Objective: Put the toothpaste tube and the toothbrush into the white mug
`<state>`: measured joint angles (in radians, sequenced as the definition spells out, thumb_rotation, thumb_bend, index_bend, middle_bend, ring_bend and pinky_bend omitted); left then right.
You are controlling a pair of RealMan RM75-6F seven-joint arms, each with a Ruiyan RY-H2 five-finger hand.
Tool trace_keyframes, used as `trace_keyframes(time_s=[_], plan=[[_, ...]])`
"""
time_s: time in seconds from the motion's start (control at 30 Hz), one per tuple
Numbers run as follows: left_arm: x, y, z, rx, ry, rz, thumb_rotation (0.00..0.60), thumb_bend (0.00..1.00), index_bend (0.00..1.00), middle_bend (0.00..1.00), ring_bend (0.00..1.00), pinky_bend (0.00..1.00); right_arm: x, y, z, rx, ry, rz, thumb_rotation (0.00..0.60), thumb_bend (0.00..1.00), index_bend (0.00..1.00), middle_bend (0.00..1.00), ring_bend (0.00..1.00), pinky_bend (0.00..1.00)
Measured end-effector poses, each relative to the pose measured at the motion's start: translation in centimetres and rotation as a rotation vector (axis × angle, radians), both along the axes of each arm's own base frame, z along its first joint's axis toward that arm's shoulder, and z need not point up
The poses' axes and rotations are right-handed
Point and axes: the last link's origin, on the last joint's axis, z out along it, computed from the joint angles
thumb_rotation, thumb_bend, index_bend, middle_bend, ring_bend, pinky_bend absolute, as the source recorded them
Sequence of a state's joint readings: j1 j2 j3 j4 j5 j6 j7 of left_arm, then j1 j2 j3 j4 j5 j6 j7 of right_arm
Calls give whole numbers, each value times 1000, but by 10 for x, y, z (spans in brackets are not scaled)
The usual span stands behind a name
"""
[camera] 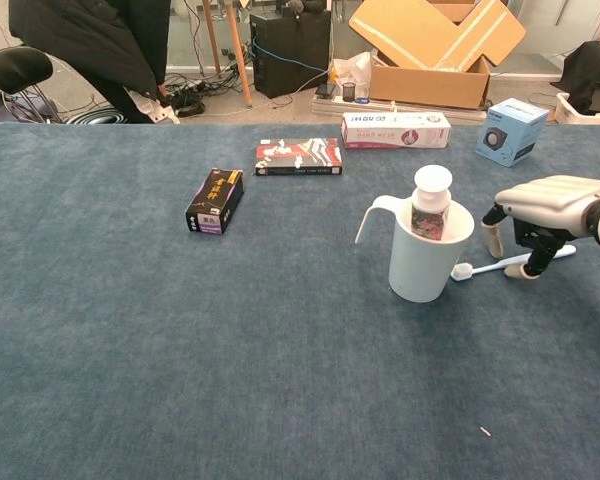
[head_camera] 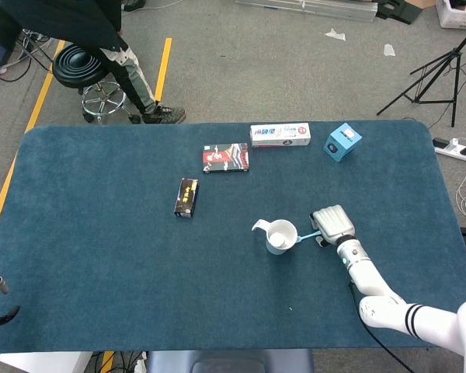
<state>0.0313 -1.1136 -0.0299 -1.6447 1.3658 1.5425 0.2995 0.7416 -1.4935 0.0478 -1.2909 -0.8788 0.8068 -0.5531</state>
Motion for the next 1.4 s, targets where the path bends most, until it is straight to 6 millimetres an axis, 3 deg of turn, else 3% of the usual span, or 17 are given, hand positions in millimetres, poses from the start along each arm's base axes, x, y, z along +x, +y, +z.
trace_keyframes(time_s=[0.9,1.4], plan=[[1,1,1,-2,0,-1,600,0,534,377,305,417,-5,-1,-2,3,22,-9,600,219,608,1000,1000,1000],[2,4,-4,-15,4,-6,600,0,534,377,305,417,-12,3,32,-79,20,-26,600,220,619,1000,1000,1000]])
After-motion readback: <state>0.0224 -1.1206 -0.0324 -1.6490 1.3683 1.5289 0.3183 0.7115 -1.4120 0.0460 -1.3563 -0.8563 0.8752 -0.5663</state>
